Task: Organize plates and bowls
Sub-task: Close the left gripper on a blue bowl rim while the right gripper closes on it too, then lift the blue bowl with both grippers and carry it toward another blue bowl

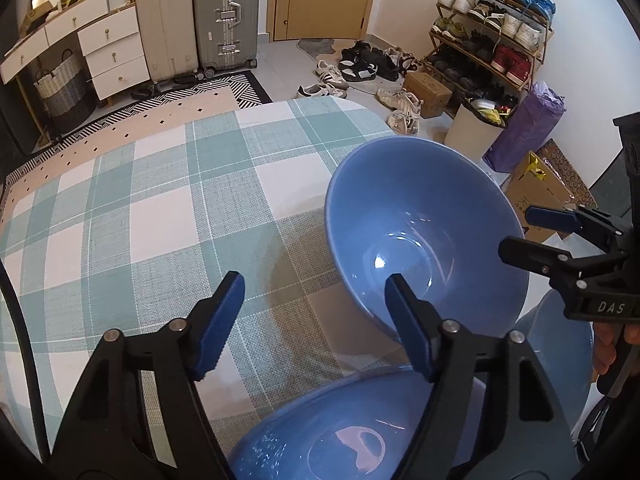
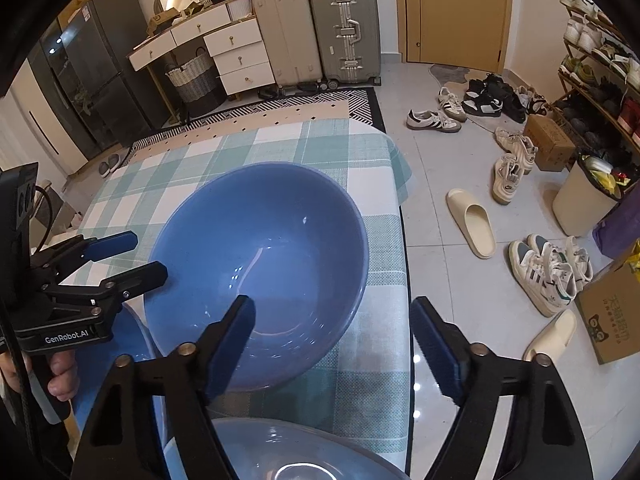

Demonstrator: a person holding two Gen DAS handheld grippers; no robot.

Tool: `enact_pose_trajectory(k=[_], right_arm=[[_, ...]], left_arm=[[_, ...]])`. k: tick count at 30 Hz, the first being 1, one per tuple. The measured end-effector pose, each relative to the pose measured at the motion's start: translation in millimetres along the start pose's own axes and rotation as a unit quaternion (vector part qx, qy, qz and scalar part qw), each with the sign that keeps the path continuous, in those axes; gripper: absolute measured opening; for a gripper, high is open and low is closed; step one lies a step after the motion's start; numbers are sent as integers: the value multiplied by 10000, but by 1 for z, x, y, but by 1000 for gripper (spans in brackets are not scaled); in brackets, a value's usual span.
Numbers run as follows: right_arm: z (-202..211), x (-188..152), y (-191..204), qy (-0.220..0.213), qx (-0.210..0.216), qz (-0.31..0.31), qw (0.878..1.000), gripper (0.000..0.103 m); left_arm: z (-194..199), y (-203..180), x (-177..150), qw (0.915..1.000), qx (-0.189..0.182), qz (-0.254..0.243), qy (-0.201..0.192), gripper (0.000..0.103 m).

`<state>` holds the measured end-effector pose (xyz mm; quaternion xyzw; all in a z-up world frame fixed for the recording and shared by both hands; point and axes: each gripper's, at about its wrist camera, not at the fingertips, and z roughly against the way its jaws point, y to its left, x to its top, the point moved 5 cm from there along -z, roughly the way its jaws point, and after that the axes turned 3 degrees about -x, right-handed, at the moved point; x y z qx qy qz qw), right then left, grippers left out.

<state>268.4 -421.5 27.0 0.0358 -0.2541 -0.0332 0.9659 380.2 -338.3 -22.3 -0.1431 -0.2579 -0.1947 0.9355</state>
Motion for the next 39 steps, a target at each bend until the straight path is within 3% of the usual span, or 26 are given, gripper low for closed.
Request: enact_pose_trajectory(k=[5,12,14,18,39], right_arm=[[-1,-2,3,-10,39,102,9999,66],[0,-3,6,-69,-129,274,9995,35],[1,-3,5,-95,-200,307,9993,32],[1,-3,5,-100,-239,330,9991,30],[13,-3,10,-252,-386,438,9980,29]], left_arm=[[-2,-4,-1,10000,-61,-38,-2,57],[1,-11,-1,9997,-141,-194,-61,30],[1,-13,-1,9995,-88,-285,-87,25],[4,-20,-1,9991,-88,-391,-139,16],[25,-28,2,9976,51,-522,-445,15]])
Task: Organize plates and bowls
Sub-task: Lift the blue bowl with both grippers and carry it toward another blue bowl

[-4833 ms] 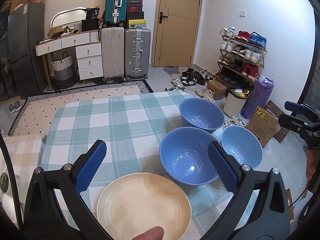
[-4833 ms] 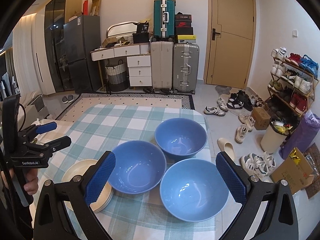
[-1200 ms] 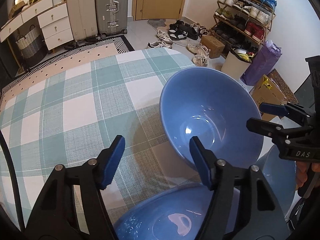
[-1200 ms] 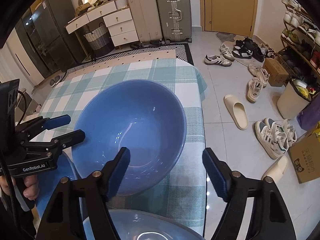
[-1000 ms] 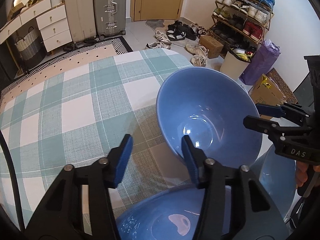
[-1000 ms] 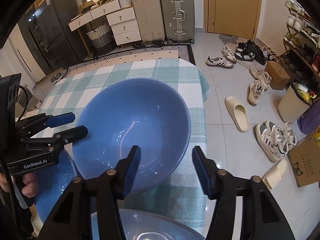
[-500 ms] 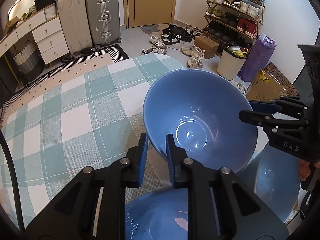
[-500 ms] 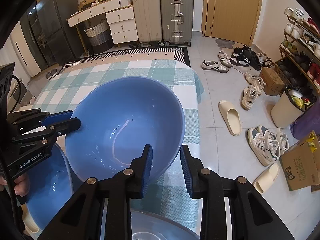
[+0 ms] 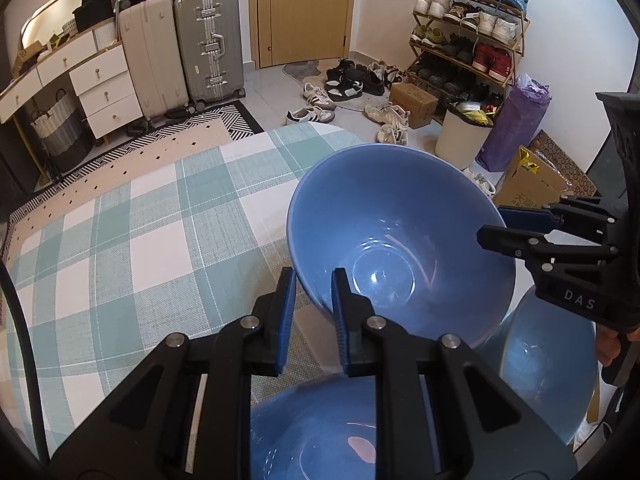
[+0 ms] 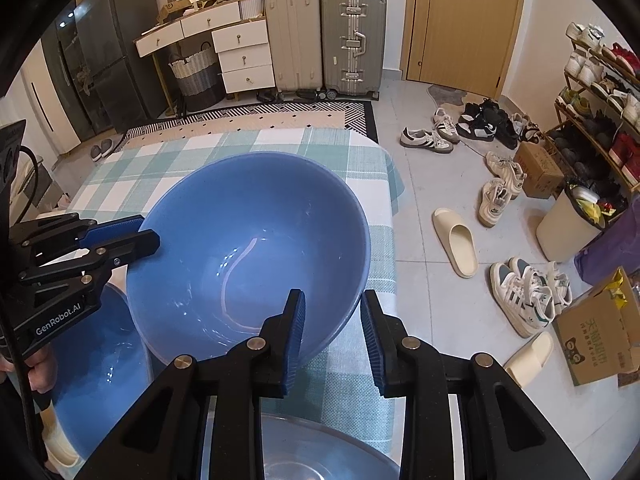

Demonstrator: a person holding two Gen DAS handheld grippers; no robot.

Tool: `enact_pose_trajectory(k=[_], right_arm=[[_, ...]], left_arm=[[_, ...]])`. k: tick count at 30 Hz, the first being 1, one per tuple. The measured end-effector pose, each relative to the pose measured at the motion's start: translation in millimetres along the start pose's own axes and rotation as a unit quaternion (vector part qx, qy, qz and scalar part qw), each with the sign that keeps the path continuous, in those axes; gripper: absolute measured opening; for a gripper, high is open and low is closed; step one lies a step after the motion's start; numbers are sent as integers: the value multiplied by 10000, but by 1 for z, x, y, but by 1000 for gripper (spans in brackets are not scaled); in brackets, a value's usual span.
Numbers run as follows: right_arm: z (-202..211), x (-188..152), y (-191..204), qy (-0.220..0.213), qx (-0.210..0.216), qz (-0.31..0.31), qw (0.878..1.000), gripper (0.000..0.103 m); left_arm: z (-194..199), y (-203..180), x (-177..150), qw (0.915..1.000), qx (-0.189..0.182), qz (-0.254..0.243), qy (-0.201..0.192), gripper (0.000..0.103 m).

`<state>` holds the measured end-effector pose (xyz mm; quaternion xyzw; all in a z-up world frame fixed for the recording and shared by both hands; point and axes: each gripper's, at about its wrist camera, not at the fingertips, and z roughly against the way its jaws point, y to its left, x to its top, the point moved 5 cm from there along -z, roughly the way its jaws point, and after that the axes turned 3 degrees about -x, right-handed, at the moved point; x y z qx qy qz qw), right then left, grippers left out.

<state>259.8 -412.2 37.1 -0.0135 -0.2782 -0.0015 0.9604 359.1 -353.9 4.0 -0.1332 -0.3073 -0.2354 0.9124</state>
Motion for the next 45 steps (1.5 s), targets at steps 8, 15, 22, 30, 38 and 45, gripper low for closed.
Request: enact_pose_trajectory(k=[8,15,22,30,38,45], right_arm=[[21,3,4,-186,-60,36,9998,29],[45,3,8,-378,-93,62,9992,29],[73,1,15,-573,-103,109,9982,29],[104,-3,27,-763,-149,185,9968,29],[131,-9,43,-931,-117,219,9953,29],[150,-15,62,-1022,-86,296,9943,29]], left_arm=[[22,-5,3,9998,33,-31,-171,15],[49,-10,3,9994,57,-56,-331,15],[79,-14,-1,9988,80,-46,-483,15],[117,-21,-7,9978,128,-52,-648,15],[158,-26,-17,9966,170,-24,-803,15],[195,-29,-31,9954,238,20,-925,15]])
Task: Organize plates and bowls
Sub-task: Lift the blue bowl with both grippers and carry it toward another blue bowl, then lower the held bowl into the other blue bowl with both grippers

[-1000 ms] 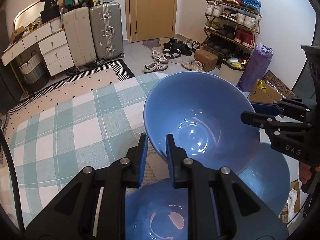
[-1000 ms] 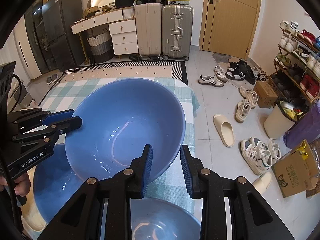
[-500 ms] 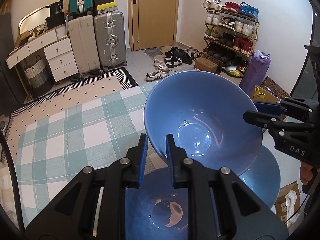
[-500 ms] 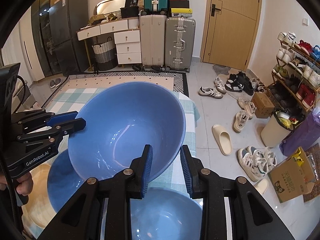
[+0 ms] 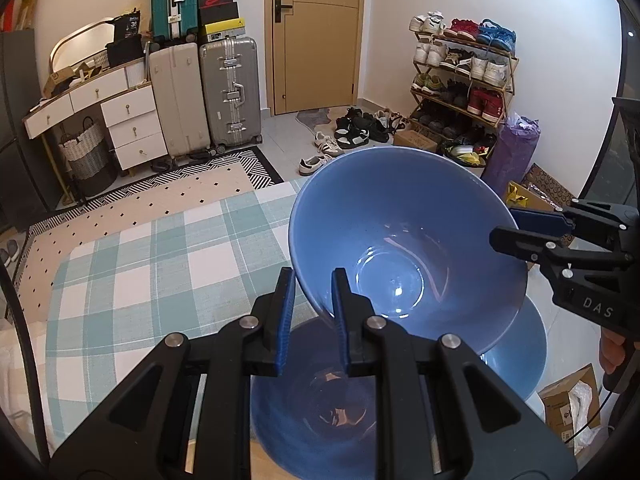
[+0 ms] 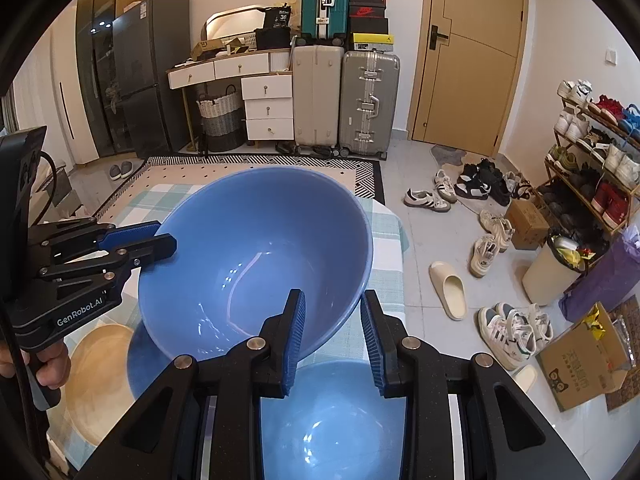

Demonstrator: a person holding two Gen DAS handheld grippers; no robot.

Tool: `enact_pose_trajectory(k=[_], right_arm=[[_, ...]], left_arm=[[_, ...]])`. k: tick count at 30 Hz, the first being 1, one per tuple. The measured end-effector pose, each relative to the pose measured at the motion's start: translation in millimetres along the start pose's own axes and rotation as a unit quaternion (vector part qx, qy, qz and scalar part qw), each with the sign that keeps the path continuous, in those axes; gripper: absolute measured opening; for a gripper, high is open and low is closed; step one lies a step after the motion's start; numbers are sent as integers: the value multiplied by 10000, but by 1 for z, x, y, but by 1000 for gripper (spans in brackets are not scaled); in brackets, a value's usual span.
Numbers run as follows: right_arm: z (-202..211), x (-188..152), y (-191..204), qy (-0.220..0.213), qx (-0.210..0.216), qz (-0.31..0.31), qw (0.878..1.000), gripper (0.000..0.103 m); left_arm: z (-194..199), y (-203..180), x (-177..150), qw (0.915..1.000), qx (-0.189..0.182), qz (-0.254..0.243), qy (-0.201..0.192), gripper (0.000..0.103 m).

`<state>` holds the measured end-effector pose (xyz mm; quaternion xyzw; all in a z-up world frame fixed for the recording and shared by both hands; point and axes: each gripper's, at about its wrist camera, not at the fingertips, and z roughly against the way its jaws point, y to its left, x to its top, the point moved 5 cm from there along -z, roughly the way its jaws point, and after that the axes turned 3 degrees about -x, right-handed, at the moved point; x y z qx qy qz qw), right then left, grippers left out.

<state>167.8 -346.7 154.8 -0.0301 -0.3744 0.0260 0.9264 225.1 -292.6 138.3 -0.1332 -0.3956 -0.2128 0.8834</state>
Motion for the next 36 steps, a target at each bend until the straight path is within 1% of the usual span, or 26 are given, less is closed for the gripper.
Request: enact_pose_trajectory(k=[6,16,28,36], right_arm=[[14,-4,15,-59,34,49,10000,29],[29,-15,40,-95,127,108,9998,29],[32,-30,64,-28,264,193,9995,29],[29,-39,74,40,340,212,9992,29]], left_arm=[[31,-3,-10,10000,44,26,-68,15],[63,1,-36,9999,105,117,-52,15],[76,17,-59,9995,205,232,-37,15],[74,22,-64,9993,238,286,4,15]])
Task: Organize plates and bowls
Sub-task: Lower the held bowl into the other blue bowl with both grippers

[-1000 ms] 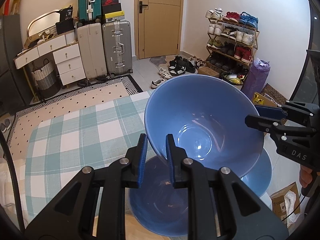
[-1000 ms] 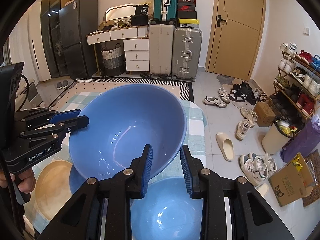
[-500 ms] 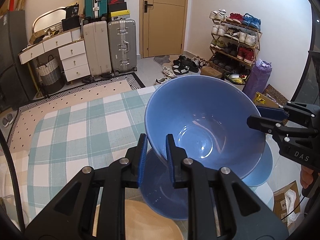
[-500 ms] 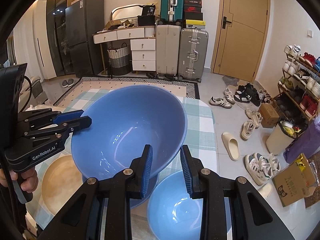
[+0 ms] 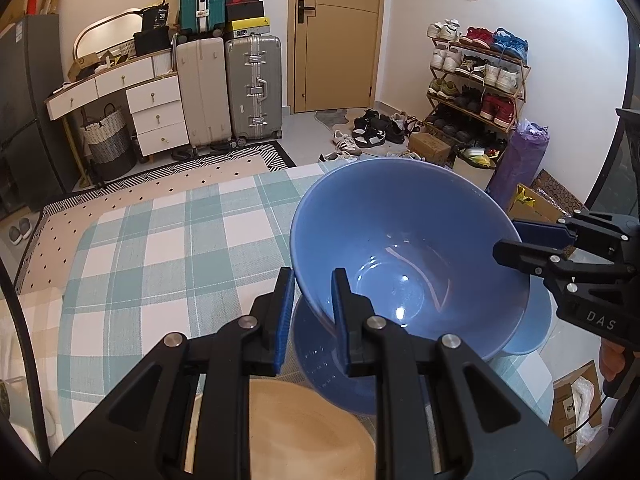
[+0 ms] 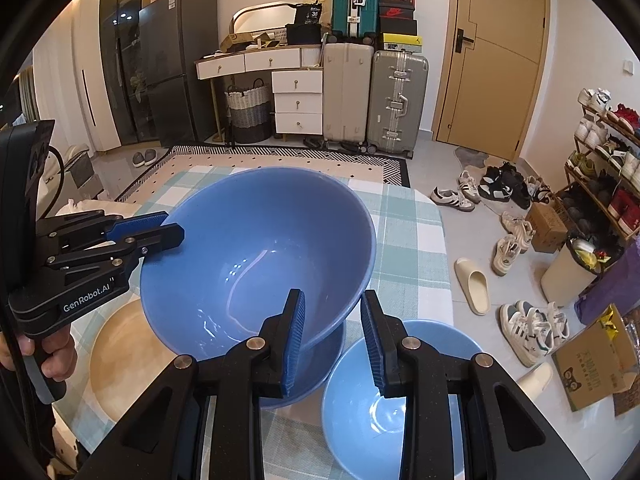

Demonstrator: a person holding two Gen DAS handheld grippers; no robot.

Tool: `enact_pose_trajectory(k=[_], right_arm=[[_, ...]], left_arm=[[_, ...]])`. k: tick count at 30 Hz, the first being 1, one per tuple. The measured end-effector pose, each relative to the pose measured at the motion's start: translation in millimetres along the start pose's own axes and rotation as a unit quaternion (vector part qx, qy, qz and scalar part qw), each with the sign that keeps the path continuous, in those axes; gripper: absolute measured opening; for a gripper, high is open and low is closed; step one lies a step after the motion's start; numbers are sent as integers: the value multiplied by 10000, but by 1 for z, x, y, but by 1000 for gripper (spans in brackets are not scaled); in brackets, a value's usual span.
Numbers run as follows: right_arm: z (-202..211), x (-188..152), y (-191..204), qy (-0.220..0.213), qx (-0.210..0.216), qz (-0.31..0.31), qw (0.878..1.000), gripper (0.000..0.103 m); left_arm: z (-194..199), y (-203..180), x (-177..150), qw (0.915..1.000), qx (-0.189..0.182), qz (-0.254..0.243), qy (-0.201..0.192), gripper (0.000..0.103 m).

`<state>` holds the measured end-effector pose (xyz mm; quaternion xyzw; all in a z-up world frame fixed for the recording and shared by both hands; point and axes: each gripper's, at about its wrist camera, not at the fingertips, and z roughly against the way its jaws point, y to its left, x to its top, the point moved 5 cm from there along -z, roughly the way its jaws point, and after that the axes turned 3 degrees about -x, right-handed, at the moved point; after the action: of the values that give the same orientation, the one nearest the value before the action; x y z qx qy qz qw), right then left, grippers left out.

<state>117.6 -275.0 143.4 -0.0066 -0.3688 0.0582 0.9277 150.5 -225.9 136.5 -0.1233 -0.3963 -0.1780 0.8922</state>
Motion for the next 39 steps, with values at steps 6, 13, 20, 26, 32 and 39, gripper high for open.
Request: enact_pose_trajectory(k=[6,13,20,26,32,39], right_arm=[[-7,-6,4,58,68,-18,10000,29],[-17,-14,8,173,126,-36,9998,29],[-28,-21,11,272,148,-50,9995,29],[-36,-27,12,355,166,-51,9992,29],[-44,-30,11,420,182,-49,9989,29],[-48,-34,10,465,190,-50,9987,29]], left_arm=[[-12,10,-12,9999,23,55,90,15],[-20,16,-20,9999,42,72,140,15],[-31,24,-34,9997,63,79,204,15],[-42,29,-44,9996,102,74,269,15],[-49,30,-49,9994,136,66,312,15],[-59,30,-55,9991,215,-17,355,15]])
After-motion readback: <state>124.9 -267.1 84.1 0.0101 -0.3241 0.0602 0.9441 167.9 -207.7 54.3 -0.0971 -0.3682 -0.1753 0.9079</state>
